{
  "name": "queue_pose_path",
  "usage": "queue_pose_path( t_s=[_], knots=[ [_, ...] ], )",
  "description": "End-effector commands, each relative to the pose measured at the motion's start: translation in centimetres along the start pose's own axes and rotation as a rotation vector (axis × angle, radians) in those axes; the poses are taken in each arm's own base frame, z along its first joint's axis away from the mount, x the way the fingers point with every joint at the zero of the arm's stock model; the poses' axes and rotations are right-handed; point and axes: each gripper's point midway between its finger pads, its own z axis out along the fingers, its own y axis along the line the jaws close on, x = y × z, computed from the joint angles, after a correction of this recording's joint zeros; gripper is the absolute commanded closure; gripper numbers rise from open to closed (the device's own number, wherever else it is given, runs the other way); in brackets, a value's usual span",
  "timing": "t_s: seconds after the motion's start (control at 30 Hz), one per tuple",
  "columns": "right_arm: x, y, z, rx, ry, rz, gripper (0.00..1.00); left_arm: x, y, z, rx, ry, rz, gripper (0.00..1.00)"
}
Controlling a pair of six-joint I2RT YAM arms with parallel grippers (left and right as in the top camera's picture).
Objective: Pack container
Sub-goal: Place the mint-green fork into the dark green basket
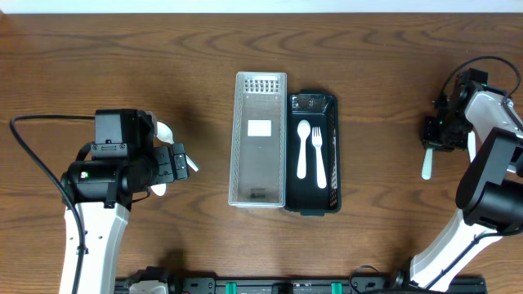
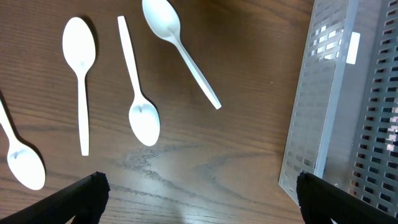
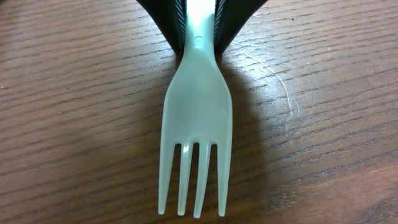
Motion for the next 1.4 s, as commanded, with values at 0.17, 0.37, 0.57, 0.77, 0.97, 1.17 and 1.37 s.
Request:
queue_pose_path(
  t_s=[0.17,0.37,0.57,0.77,0.97,1.17,1.37],
  knots=[
    [0.4,0.5,0.8,-0.024,0.024,-0.004,0.97,-0.7,0.1,-0.5,-0.007,-0.02,0.006,0.02],
    [0.0,2.2,-0.2,-0.074,-0.003,-0.013,0.99,-0.7,0.1,-0.5,-0.007,-0.02,0.006,0.02],
    [-1.5,6.0,-6.7,-0.078,-0.177,-0.097,0.99,-0.7,0.1,-0.5,-0.008,-0.022,0.006,0.02],
    [0.2,14.2,-14.9,-0.143,-0.369,-0.212,0.99,-0.8,0.1,-0.5,-0.007,-0.025,0.006,0.02],
    [4.5,23.1,-16.8,-0.24,-0.379,-0.274,0.99,-0.8,0.1,-0.5,-0.006,-0.027,0.006,0.02],
    [6.8,27.1,-14.0,-0.183,-0.326,-0.303,0.99,-0.8,0.1,-0.5,-0.006,-0.027,0.006,0.02],
    [8.5,28.8,-8.3,-0.113,-0.192,-0.369,0.97,-0.8,0.1,-0.5,-0.006,-0.027,0.006,0.02]
  ],
)
